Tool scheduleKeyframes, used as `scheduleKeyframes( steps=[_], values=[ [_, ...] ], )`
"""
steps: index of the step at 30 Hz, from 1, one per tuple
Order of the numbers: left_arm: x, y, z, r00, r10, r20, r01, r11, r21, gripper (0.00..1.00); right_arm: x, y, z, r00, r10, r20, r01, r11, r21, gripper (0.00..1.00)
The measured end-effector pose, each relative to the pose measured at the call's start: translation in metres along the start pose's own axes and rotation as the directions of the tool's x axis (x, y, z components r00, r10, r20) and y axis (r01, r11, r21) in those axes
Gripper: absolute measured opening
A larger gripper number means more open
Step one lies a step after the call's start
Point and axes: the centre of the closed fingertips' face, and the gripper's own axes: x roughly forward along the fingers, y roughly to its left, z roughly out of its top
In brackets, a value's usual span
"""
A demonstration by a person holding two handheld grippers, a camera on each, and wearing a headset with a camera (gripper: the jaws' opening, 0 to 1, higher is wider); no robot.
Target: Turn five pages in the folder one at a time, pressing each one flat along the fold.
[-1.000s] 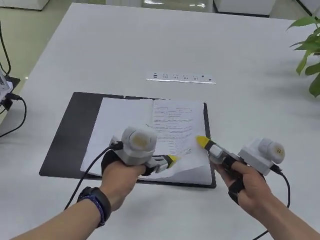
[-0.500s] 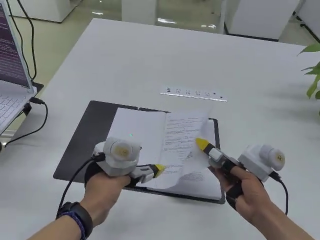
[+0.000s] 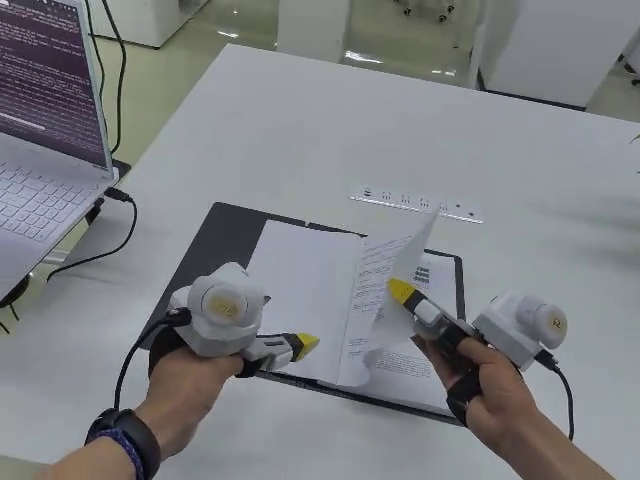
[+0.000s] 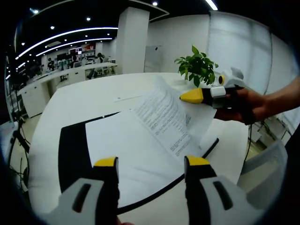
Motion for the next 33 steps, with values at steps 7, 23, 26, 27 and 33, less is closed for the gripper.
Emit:
scheduleKeyframes(
  steps=[7, 23, 26, 27, 33],
  values=[
    [-0.014, 0.017, -0.004, 0.9996, 0.026, 0.014, -0.026, 1.0, -0.018, 0.55, 0.013, 0.012, -0.006, 0.9998, 0.015, -0.015, -0.014, 1.0, 0.005, 0.0],
    [-0.042, 0.045, -0.014, 0.9976, 0.054, 0.042, -0.052, 0.998, -0.04, 0.56, 0.053, 0.043, -0.03, 0.9971, 0.052, -0.056, -0.051, 0.999, 0.014, 0.0],
    [-0.047, 0.053, -0.015, 0.997, 0.06, 0.048, -0.058, 0.998, -0.034, 0.56, 0.059, 0.046, -0.035, 0.9964, 0.056, -0.063, -0.055, 0.998, 0.02, 0.0],
    [-0.048, 0.054, -0.016, 0.9969, 0.062, 0.049, -0.06, 0.998, -0.033, 0.56, 0.061, 0.048, -0.036, 0.9962, 0.056, -0.067, -0.055, 0.998, 0.022, 0.0],
    [-0.057, 0.068, -0.024, 0.995, 0.084, 0.053, -0.082, 0.996, -0.046, 0.56, 0.072, 0.055, -0.052, 0.9937, 0.054, -0.098, -0.051, 0.998, 0.027, 0.0]
  ],
)
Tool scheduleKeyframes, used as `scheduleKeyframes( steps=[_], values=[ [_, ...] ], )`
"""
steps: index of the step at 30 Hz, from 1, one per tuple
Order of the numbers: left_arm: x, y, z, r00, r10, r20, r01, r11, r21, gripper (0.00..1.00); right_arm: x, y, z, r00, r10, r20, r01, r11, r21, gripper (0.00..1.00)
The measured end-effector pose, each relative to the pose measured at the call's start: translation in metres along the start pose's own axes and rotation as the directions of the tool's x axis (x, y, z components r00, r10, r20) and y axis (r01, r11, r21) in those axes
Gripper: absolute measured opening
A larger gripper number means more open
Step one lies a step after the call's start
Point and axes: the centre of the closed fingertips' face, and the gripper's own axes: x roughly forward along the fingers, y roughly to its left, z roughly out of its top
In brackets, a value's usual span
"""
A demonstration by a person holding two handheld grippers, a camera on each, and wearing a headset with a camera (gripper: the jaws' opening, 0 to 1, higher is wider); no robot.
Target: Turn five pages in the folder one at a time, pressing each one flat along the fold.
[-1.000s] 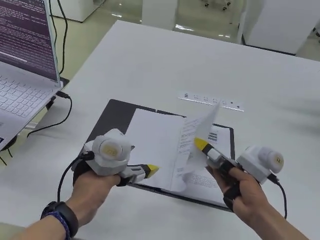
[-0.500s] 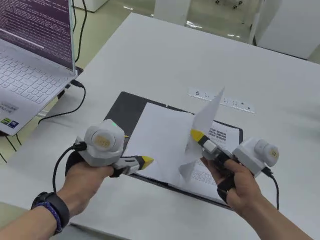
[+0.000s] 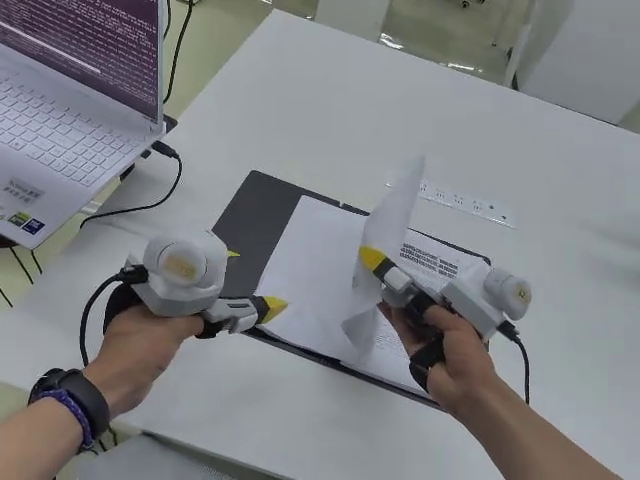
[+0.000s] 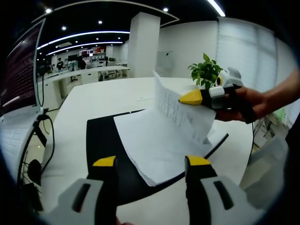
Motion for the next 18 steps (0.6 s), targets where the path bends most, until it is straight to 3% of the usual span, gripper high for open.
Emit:
scheduleKeyframes(
  steps=[18],
  values=[
    [-0.015, 0.009, -0.013, 0.9998, 0.022, 0.003, -0.022, 0.999, -0.043, 0.55, 0.054, -0.008, -0.054, 0.9929, -0.03, -0.115, 0.035, 0.999, 0.041, 0.0]
  ],
)
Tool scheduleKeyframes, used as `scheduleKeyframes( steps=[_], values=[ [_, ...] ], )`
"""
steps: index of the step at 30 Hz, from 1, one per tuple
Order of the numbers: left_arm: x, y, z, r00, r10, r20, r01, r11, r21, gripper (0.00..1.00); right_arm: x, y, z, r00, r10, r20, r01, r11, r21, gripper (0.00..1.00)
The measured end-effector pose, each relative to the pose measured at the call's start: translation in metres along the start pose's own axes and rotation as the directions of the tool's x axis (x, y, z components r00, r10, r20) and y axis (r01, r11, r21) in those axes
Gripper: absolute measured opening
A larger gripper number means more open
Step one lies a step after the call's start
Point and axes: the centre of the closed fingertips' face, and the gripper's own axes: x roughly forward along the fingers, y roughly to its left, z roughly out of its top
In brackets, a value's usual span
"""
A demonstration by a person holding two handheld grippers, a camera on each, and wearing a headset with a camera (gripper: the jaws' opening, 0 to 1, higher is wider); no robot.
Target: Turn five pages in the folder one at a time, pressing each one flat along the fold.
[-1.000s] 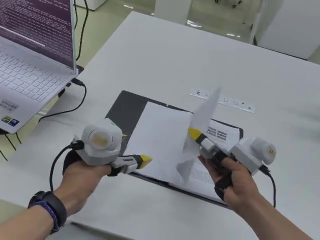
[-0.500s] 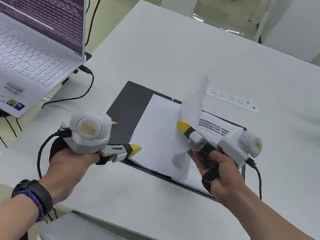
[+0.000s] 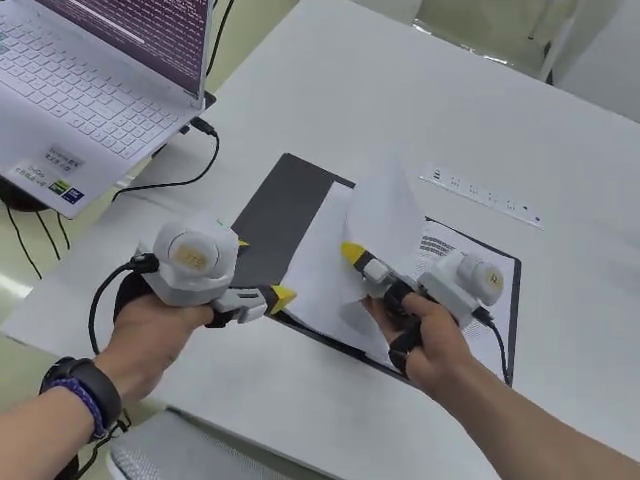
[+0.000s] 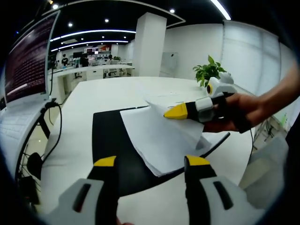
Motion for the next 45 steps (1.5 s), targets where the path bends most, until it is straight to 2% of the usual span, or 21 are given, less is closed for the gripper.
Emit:
scheduleKeyframes(
  steps=[2, 4, 11, 15, 18, 21, 23, 25, 31, 36, 42, 45],
  values=[
    [-0.001, 0.0, -0.001, 1.0, 0.001, -0.003, -0.001, 1.0, 0.0, 0.55, 0.007, -0.003, -0.006, 0.9999, -0.007, -0.014, 0.007, 1.0, 0.007, 0.0],
    [-0.001, 0.002, -0.004, 1.0, 0.002, -0.007, -0.002, 1.0, -0.001, 0.55, 0.01, 0.0, -0.012, 0.9996, -0.01, -0.025, 0.011, 1.0, 0.014, 0.0],
    [0.002, 0.008, -0.01, 0.9998, 0.011, -0.016, -0.011, 1.0, -0.012, 0.54, 0.025, -0.005, -0.024, 0.9988, -0.033, -0.035, 0.035, 0.998, 0.05, 0.01],
    [0.008, 0.011, -0.019, 0.9994, 0.017, -0.03, -0.018, 0.999, -0.033, 0.53, 0.033, -0.015, -0.037, 0.9954, -0.062, -0.072, 0.066, 0.996, 0.052, 0.03],
    [0.009, 0.01, -0.021, 0.9994, 0.015, -0.031, -0.016, 0.999, -0.045, 0.53, 0.038, -0.025, -0.044, 0.9923, -0.083, -0.092, 0.088, 0.995, 0.053, 0.06],
    [0.01, 0.009, -0.024, 0.9992, 0.015, -0.037, -0.017, 0.999, -0.045, 0.53, 0.041, -0.03, -0.051, 0.9887, -0.099, -0.112, 0.106, 0.993, 0.059, 0.1],
    [0.01, 0.009, -0.024, 0.9991, 0.018, -0.039, -0.02, 0.999, -0.048, 0.53, 0.041, -0.031, -0.058, 0.9848, -0.101, -0.141, 0.112, 0.991, 0.067, 0.17],
    [0.01, 0.009, -0.025, 0.999, 0.019, -0.04, -0.021, 0.998, -0.052, 0.53, 0.042, -0.029, -0.064, 0.9829, -0.084, -0.164, 0.095, 0.993, 0.063, 0.27],
    [0.017, 0.008, -0.022, 0.9992, 0.013, -0.037, -0.015, 0.998, -0.055, 0.49, 0.039, -0.023, -0.058, 0.9858, -0.048, -0.161, 0.059, 0.996, 0.066, 0.36],
    [0.028, 0.004, -0.018, 0.9994, -0.005, -0.034, 0.002, 0.998, -0.062, 0.44, 0.026, -0.03, -0.044, 0.9887, -0.043, -0.144, 0.049, 0.998, 0.044, 0.36],
    [0.04, -0.002, -0.012, 0.9994, -0.027, -0.024, 0.025, 0.997, -0.074, 0.35, 0.007, -0.038, -0.023, 0.9932, -0.052, -0.104, 0.055, 0.998, 0.025, 0.34],
    [0.045, -0.008, -0.01, 0.9988, -0.044, -0.022, 0.043, 0.996, -0.074, 0.29, -0.007, -0.034, -0.008, 0.9975, -0.051, -0.05, 0.053, 0.998, 0.03, 0.31]
  ],
)
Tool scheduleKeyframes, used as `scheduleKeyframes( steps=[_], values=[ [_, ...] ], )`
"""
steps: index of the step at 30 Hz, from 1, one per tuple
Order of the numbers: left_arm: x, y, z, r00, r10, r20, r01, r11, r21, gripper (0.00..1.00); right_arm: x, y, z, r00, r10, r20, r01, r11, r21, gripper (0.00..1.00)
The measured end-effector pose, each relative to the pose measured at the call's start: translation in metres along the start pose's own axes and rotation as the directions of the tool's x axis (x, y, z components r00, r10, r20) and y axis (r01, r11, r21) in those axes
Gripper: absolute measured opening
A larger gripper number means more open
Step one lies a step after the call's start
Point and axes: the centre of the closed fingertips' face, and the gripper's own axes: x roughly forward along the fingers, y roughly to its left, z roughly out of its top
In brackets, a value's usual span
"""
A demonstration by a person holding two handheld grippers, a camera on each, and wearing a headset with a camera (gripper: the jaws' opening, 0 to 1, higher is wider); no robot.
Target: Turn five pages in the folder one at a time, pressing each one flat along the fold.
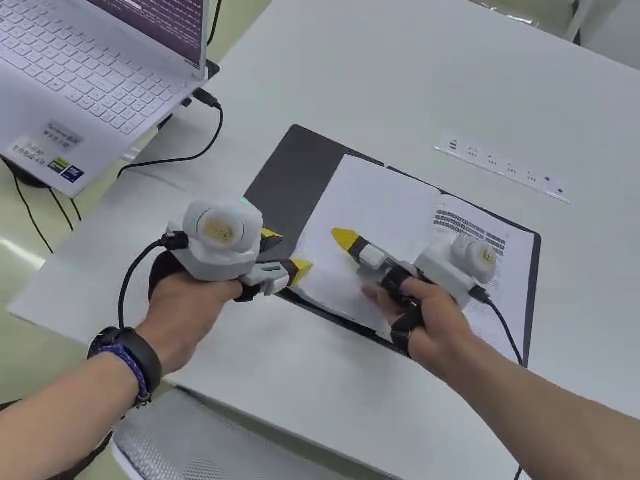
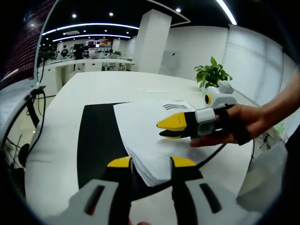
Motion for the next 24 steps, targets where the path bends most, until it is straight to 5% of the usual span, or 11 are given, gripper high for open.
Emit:
scheduleKeyframes(
  steps=[9, 17, 20, 22, 23, 24],
  values=[
    [0.023, -0.014, 0.0, 0.9992, -0.037, -0.017, 0.036, 0.999, -0.021, 0.14, -0.034, -0.024, 0.017, 0.9969, -0.032, 0.072, 0.031, 0.999, 0.017, 0.24],
    [0.033, -0.014, -0.022, 0.9961, -0.024, -0.085, 0.025, 1.0, 0.01, 0.01, -0.051, -0.037, 0.024, 0.9928, -0.057, 0.105, 0.054, 0.998, 0.027, 0.23],
    [0.034, -0.01, -0.046, 0.984, -0.01, -0.178, 0.017, 0.999, 0.04, 0.0, -0.056, -0.04, 0.027, 0.9916, -0.061, 0.114, 0.058, 0.998, 0.028, 0.22],
    [0.031, -0.008, -0.062, 0.9676, 0.007, -0.252, 0.006, 0.999, 0.051, 0.0, -0.059, -0.042, 0.029, 0.9913, -0.064, 0.115, 0.061, 0.998, 0.025, 0.22],
    [0.036, -0.01, -0.049, 0.984, -0.008, -0.178, 0.019, 0.998, 0.06, 0.0, -0.06, -0.043, 0.03, 0.9912, -0.064, 0.115, 0.062, 0.998, 0.023, 0.21],
    [0.036, -0.009, -0.051, 0.9806, 0.0, -0.196, 0.011, 0.999, 0.052, 0.0, -0.062, -0.046, 0.032, 0.9909, -0.066, 0.117, 0.064, 0.998, 0.021, 0.21]
  ],
)
